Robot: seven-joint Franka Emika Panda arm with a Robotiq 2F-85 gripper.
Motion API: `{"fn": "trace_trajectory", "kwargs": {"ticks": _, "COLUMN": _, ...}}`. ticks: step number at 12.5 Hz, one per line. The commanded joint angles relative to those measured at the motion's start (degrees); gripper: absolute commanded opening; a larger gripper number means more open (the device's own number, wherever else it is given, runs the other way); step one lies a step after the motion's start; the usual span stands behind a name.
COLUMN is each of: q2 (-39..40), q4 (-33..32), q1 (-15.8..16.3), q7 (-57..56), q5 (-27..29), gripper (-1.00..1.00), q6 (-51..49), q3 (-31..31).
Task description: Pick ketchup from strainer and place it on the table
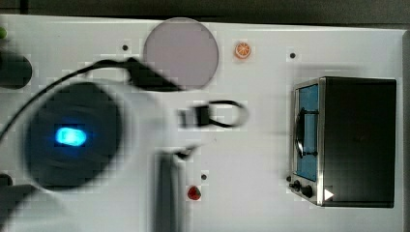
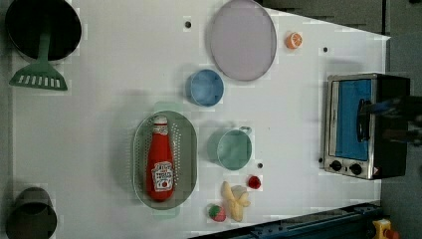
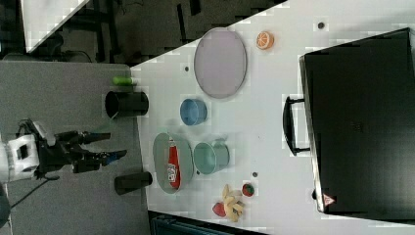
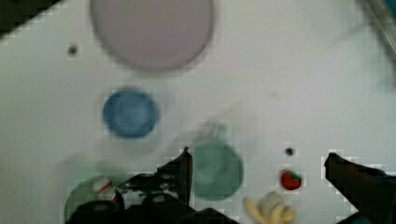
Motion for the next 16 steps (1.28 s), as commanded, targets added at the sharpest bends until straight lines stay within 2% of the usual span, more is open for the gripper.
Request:
{"fn": "trace_trajectory", "kwargs": {"ticks": 1, "q2": 3.3, "q4": -1.1, "q1": 3.8, "q7": -1.0, "q5": 0.3, "gripper": 1.0, "q6": 5.0, "q3": 7.8}}
{"fn": "trace_trajectory", "kwargs": {"ticks": 5, "q2": 8.8, "q4": -2.0, "q1": 4.5, "q7": -0.8, "q5": 0.2, "gripper": 1.0, "q6": 10.6, "q3": 18.4}}
{"fn": "trace_trajectory", "kwargs": {"ticks": 8, "q2": 13.5, "q4": -4.1, "q1": 4.7, "q7": -0.1, "q5": -0.6, "gripper": 1.0, "q6": 13.7, "q3": 23.8}}
{"fn": "trace_trajectory", "kwargs": {"ticks": 11, "q2": 18.3, "q4": -8.7, "q1": 5.7, "q7": 6.0, "q5": -3.1, "gripper": 1.0, "q6": 21.2, "q3": 26.0}}
{"fn": "trace_trajectory", "kwargs": {"ticks": 16, "q2": 27.1, "q4": -16.0, "q1": 7.5, "q7": 13.6, "q5": -11.4, "gripper": 1.0, "q6": 36.7, "q3": 26.0}}
